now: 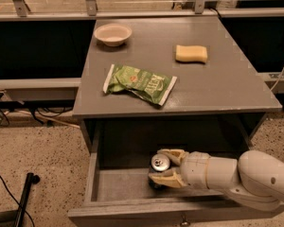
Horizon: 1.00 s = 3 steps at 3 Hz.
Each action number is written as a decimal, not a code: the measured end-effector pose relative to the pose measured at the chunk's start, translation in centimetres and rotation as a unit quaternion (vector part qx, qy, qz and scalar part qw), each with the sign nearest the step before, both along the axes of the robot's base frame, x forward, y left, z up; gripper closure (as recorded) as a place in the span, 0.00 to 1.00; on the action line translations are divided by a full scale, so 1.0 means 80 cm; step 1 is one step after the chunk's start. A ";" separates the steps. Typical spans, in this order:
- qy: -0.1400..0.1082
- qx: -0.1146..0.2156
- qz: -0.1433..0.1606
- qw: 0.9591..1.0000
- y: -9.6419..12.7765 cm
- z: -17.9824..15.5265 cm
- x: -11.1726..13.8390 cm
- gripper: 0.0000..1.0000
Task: Pick pepsi can from top drawer and place on counter
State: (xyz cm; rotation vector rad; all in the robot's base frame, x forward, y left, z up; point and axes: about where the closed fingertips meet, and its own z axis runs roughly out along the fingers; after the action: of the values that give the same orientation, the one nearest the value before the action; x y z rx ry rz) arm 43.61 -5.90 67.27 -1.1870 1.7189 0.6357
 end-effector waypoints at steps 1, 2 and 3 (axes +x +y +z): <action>-0.016 0.058 -0.002 0.998 -0.005 0.032 0.004 0.91; -0.052 0.090 0.006 0.995 -0.018 0.091 0.014 1.00; -0.078 0.069 0.031 0.994 -0.038 0.158 0.024 1.00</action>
Offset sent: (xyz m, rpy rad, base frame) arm 0.0193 -0.0326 0.1296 0.2559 -0.1893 0.0237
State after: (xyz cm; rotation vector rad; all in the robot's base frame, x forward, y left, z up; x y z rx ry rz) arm 45.53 -8.96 79.92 -1.1648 1.4893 0.6694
